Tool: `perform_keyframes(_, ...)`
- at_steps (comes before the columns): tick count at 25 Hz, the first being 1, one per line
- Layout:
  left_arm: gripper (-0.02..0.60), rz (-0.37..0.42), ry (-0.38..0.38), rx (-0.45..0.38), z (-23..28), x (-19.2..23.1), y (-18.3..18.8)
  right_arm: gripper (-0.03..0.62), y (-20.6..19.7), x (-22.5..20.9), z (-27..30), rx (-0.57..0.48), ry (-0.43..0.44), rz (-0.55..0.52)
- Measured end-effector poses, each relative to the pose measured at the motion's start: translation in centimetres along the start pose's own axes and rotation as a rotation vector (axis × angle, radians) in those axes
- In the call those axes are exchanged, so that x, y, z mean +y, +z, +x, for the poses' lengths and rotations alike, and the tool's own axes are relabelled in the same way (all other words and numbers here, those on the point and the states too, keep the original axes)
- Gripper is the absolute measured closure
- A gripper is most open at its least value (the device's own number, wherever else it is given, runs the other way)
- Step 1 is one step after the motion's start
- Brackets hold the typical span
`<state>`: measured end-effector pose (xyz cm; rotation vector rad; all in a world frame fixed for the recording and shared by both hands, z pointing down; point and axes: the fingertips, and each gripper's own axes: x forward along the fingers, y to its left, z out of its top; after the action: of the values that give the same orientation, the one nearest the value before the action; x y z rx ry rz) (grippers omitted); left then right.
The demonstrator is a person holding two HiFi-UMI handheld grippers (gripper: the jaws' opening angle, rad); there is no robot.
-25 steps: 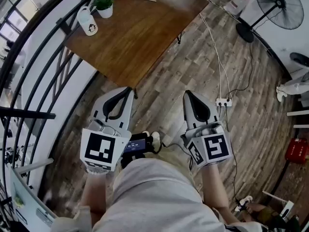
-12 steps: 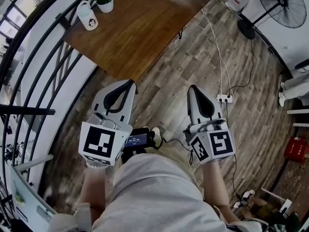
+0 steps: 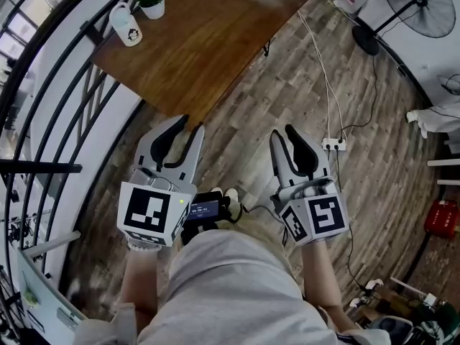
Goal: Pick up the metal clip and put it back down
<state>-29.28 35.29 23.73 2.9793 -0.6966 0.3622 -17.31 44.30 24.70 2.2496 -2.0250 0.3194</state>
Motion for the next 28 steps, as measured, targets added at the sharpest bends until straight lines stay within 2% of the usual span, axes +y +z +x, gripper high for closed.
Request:
perform_keyframes(12, 0.486, 0.02, 0.017, 0.02, 1.9, -2.4, 0.5, 0.473, 0.1, -3.1, -1.0, -0.012, 0.005, 0.019)
perform_keyframes(15, 0.486, 0.023, 0.025, 0.013, 2.3, -2.9, 0.8, 0.472, 0.3, -4.0, -1.2, -0.018, 0.004, 0.017)
perform_keyframes(16, 0.486, 0.025, 0.025, 0.01, 2.5, -3.1, 0.9, 0.449, 0.3, -4.3, -1.3, -0.019, 0.006, 0.016)
perform_keyframes(28, 0.486, 0.045, 0.003, -0.039, 4.2, -5.9, 2.2, 0.448, 0.7, -6.7, -3.2, -0.053, -0.01, -0.005)
